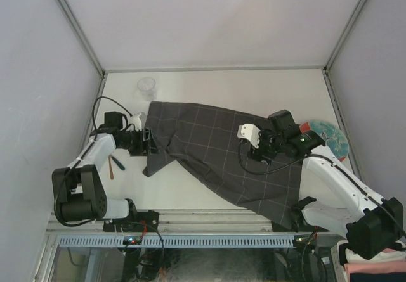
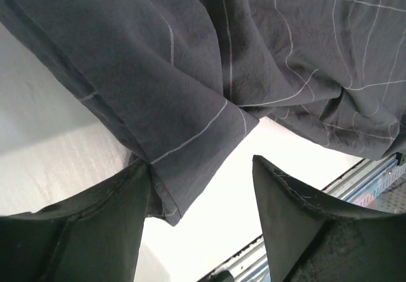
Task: Set the dinner table for one person
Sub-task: Flatten out the napkin at the center of the board.
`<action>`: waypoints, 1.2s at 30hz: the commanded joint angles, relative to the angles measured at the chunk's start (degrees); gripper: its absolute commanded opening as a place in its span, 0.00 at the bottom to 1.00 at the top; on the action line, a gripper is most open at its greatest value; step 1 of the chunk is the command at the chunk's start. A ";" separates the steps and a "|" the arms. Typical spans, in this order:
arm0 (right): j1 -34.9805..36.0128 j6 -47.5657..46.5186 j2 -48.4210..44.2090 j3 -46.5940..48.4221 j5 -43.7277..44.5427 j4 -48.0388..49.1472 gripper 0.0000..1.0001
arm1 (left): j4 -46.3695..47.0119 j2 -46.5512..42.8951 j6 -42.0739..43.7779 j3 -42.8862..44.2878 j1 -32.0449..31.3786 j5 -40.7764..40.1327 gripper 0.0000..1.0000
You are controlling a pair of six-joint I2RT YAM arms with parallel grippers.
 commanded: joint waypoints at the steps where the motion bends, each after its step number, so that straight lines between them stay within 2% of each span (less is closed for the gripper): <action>1: -0.27 -1.16 -0.44 -0.11 -0.37 1.56 0.68 | -7.25 -1.29 1.74 7.04 1.11 -0.57 0.68; 4: -0.24 -1.31 -0.59 -0.41 -0.68 1.84 0.68 | -11.83 -1.94 3.94 10.37 1.18 -5.32 0.67; 10: 0.46 -1.01 -0.15 -0.42 -1.15 2.98 0.68 | -17.62 5.90 0.88 13.59 1.41 -4.85 0.65; 18: 0.60 -1.79 -1.10 -0.67 -0.74 1.98 0.68 | -14.58 8.24 0.71 10.85 1.39 -9.07 0.63; 23: 0.62 -1.54 -1.29 -1.00 -0.70 2.32 0.68 | -12.83 8.53 0.87 10.35 1.41 -2.99 0.59; 25: 0.64 -1.49 -1.10 -1.20 -0.64 2.62 0.68 | -11.90 9.12 0.02 10.27 1.37 -0.29 0.45; 26: 0.70 -1.45 -0.96 -1.21 -0.65 2.68 0.68 | -11.96 9.74 0.11 10.52 1.36 0.79 0.34; 27: 0.72 -1.38 -0.90 -1.14 -0.66 2.79 0.68 | -12.45 10.42 0.47 11.11 1.42 1.52 0.19; 29: 0.87 -1.31 -0.80 -1.17 -0.78 2.83 0.68 | -14.41 11.76 1.79 12.76 1.37 2.39 0.04; 30: 0.96 -1.15 -0.77 -1.17 -0.98 2.91 0.68 | -15.60 12.20 2.35 13.59 1.36 2.49 0.01; 36: 2.28 -1.10 -0.09 -2.26 -0.97 3.35 0.68 | -28.41 11.29 6.66 21.17 1.36 7.92 0.00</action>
